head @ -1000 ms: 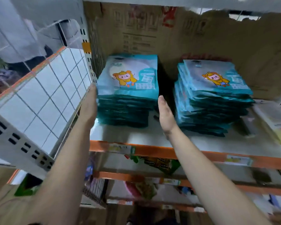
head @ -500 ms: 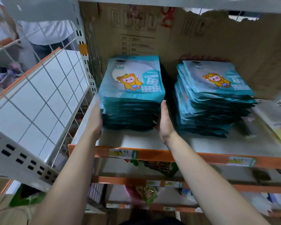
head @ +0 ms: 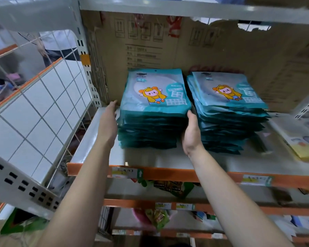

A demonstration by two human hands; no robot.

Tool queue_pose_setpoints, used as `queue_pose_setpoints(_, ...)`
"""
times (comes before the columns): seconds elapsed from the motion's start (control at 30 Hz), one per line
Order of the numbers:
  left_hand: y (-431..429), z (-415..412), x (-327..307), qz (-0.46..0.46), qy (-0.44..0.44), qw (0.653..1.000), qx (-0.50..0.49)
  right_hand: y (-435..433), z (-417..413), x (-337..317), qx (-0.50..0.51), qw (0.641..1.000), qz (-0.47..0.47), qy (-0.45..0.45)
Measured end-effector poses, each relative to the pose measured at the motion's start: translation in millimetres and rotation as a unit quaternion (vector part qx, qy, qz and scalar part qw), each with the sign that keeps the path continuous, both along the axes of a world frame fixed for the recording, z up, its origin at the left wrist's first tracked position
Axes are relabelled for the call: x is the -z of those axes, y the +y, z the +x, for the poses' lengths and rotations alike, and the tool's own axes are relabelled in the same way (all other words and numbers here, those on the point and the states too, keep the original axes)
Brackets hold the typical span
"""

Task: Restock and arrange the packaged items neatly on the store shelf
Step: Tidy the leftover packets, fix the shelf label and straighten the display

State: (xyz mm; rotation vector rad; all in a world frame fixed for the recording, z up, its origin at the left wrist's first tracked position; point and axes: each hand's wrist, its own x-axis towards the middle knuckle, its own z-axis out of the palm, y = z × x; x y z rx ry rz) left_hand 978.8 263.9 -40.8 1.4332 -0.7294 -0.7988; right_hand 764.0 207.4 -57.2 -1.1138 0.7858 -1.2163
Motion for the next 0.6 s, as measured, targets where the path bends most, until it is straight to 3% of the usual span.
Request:
queue_pose_setpoints(0.07,-3,-4,-14,-0.016,0.072,0.997,0.022,-3,4,-7,0.013,1.000,-0.019,-0.008)
queue_pose_setpoints(0.17,-6,-12,-22,0.006,0.029,0.998,0.061,-5,6,-9,-0.003,1.000,-0.014,0.011)
queue_pose_setpoints(0.27,-6,-13,-20,0.014,-0.011,0.999,0.041,-7,8,-10,-0.013,0.998,-0.013,0.062)
queue_pose_setpoints(0.47,-8,-8,-8,0.034,0.007,0.999,-0.007,-4,2,-7,-0.023,0.993,-0.040,0.112)
queue_pose_setpoints(0.6,2,-14,8,0.024,0.056,0.997,-0.038,4,-1,7,-0.031,0.991,0.034,0.123)
